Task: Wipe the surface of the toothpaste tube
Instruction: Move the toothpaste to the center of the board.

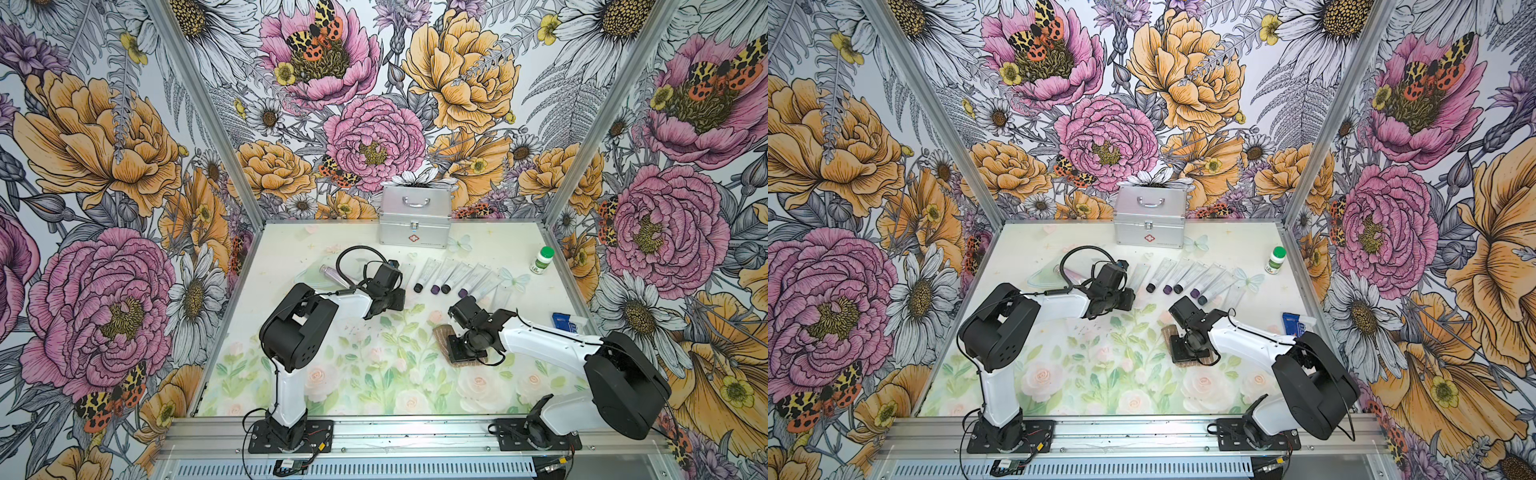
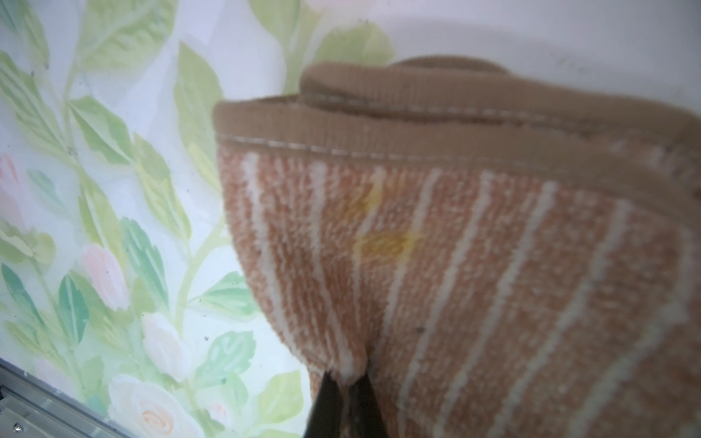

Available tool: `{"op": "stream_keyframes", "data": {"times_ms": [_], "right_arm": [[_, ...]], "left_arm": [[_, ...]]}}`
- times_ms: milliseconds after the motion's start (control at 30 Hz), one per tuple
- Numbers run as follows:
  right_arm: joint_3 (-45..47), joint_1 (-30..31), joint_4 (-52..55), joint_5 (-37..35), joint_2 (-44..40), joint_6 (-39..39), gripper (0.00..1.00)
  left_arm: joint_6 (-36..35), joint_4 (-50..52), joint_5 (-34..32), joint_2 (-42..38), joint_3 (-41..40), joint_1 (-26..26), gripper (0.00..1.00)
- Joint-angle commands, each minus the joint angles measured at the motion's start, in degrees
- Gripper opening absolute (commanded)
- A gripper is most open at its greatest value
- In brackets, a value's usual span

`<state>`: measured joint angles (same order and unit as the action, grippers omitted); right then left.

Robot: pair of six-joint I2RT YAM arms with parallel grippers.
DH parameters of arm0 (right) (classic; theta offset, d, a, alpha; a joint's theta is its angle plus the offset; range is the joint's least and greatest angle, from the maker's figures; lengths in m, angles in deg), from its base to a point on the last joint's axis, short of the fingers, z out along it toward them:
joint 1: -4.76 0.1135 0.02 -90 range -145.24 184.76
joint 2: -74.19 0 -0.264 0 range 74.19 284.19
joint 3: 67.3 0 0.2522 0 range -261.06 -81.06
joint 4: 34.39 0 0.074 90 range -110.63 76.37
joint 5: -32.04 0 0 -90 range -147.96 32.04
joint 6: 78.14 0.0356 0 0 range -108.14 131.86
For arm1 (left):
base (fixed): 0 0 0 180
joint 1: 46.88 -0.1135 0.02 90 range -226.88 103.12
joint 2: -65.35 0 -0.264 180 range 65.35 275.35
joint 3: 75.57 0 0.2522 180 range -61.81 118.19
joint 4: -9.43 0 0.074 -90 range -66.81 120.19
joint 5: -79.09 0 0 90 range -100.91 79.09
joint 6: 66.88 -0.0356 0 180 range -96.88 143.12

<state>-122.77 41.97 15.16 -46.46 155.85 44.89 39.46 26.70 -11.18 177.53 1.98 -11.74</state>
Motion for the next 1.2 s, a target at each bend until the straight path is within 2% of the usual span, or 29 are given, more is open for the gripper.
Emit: {"op": "stream_keyframes", "data": {"times_ms": [0, 200, 367, 467, 633, 700, 867, 1000, 1167], "right_arm": [[-0.95, 0.41, 0.08, -1.58, -0.22, 0.41, 0.00], [-1.92, 0.25, 0.07, -2.36, 0.82, -0.07, 0.00], [-2.64, 0.08, -0.02, -2.63, 1.74, -0.51, 0.00], [-2.97, -0.20, -0.02, -2.62, 2.18, -0.86, 0.00], [-3.17, -0.77, -0.02, -2.41, 2.50, -1.31, 0.00], [-3.11, -0.78, -0.02, -2.37, 2.46, -1.40, 0.00], [-2.76, -0.81, -0.05, -2.28, 2.00, -1.40, 0.00], [-2.61, -0.80, -0.19, -2.28, 1.92, -1.40, 0.00], [-2.41, -0.82, -0.46, -2.03, 2.18, -1.40, 0.00]], "left_arm": [[-2.51, 3.82, 4.34, 3.96, 5.72, -0.33, 0.31], [-2.62, 5.52, 5.48, 8.76, 13.04, -0.99, 0.31], [-2.69, 5.95, 5.54, 10.16, 14.96, -1.10, 0.32], [-2.01, 5.77, 4.27, 9.46, 14.49, -1.15, 0.42], [0.06, 6.97, -0.09, 3.62, 12.17, -2.43, 0.69], [0.00, 9.07, -2.19, 0.80, 12.03, -3.28, 0.74], [0.75, 13.82, -5.07, -5.87, 10.80, -7.43, 0.83], [1.48, 15.72, -5.80, -9.85, 8.95, -12.00, 0.86], [2.49, 16.57, -4.91, -10.40, 8.02, -18.01, 0.87]]}}
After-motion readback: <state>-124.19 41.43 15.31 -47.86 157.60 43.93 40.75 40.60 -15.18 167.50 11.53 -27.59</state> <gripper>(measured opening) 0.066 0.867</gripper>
